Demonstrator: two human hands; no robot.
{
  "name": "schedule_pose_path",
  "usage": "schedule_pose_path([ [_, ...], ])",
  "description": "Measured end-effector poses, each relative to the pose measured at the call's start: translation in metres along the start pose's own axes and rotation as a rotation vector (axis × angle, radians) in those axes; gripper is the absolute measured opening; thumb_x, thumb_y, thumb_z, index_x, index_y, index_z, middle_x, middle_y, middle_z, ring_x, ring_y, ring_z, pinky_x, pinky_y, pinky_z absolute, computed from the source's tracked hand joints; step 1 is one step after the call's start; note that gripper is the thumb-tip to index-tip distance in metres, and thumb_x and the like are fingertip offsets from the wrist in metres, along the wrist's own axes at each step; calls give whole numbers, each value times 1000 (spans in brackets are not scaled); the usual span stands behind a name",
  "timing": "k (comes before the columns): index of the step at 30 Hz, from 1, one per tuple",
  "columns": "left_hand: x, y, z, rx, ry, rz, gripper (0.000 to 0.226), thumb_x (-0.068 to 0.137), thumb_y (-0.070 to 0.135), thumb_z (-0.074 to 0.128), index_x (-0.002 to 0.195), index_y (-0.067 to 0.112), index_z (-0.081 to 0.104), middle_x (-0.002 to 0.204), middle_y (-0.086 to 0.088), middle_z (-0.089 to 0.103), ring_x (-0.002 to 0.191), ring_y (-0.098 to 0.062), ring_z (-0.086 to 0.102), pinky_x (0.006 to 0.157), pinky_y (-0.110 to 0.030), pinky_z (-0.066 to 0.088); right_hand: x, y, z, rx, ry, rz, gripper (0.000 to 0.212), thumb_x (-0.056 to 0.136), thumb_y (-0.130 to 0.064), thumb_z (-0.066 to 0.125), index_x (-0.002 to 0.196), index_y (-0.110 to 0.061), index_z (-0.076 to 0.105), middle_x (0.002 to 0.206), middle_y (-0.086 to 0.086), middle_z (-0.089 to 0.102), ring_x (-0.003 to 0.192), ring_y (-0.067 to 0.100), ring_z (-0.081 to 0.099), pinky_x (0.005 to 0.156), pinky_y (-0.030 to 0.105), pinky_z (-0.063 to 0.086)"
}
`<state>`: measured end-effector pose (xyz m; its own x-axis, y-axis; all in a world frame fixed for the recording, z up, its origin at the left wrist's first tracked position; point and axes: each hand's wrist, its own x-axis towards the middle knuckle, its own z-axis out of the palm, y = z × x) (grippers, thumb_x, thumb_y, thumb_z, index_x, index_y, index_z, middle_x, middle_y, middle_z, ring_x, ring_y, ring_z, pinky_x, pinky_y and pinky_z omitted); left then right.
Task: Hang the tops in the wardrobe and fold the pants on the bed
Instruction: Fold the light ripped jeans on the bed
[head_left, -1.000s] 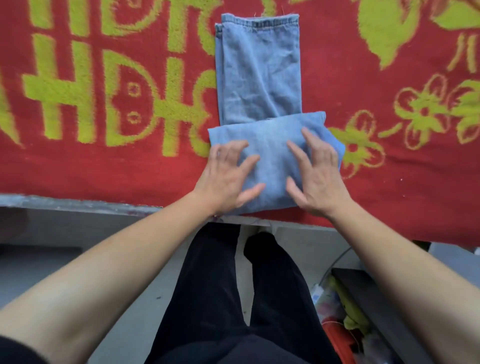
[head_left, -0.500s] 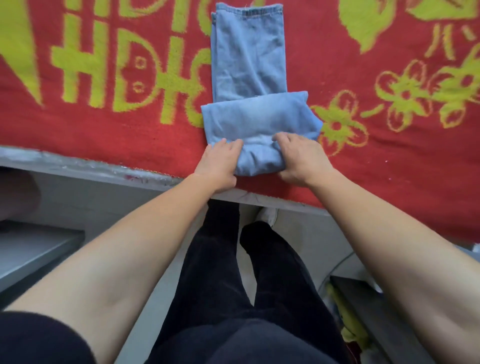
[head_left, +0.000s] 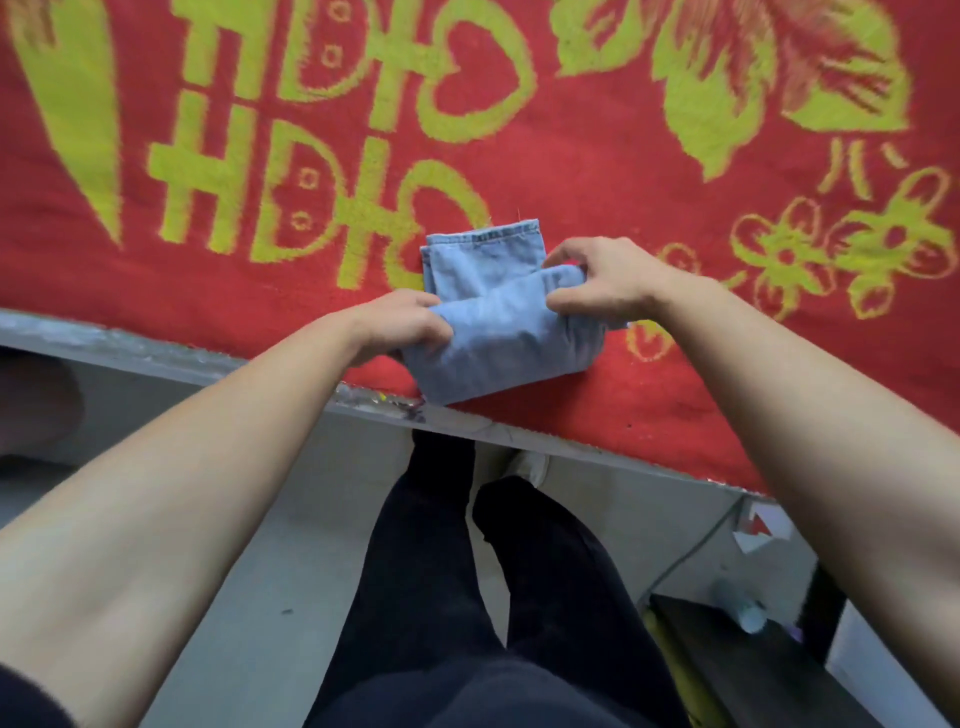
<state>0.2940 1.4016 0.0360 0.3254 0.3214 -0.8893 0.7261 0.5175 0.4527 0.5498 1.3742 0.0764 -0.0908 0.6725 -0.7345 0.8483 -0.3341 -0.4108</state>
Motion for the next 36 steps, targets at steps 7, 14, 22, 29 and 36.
schedule_pose_path([
  [7,80,2,-54,333,152,61,91,50,58,75,132,26,53,133,-6,51,121,-22,50,106,-39,41,106,-18,-6,-240,-89,-34,102,68,-36,77,154,-19,26,143,18,42,130,36,45,105,39,42],
  [14,107,23,-48,734,284,132,112,48,61,87,140,18,40,138,-9,47,129,-33,41,104,-50,39,142,-37,0,-717,-221,-48,103,59,-42,83,146,-25,31,133,10,47,122,34,47,96,48,44],
  [22,102,35,-51,740,57,71,48,58,44,86,85,9,68,90,-11,70,84,-31,66,71,-38,56,140,-62,-14,-644,-350,95,79,44,-48,93,110,-21,59,91,-1,64,80,24,62,70,36,55],
  [29,43,6,-23,724,337,167,31,64,37,73,71,22,46,89,-4,55,83,-32,57,62,-33,41,97,-68,4,-743,-173,-41,42,62,-42,83,90,-16,63,95,2,56,93,27,60,67,31,46],
  [36,-77,-6,10,911,702,221,34,72,17,65,105,16,53,132,-7,55,122,-30,51,85,-39,43,-17,-81,24,-674,238,-320,36,80,-27,67,114,-16,60,149,9,41,134,30,42,75,40,53],
])
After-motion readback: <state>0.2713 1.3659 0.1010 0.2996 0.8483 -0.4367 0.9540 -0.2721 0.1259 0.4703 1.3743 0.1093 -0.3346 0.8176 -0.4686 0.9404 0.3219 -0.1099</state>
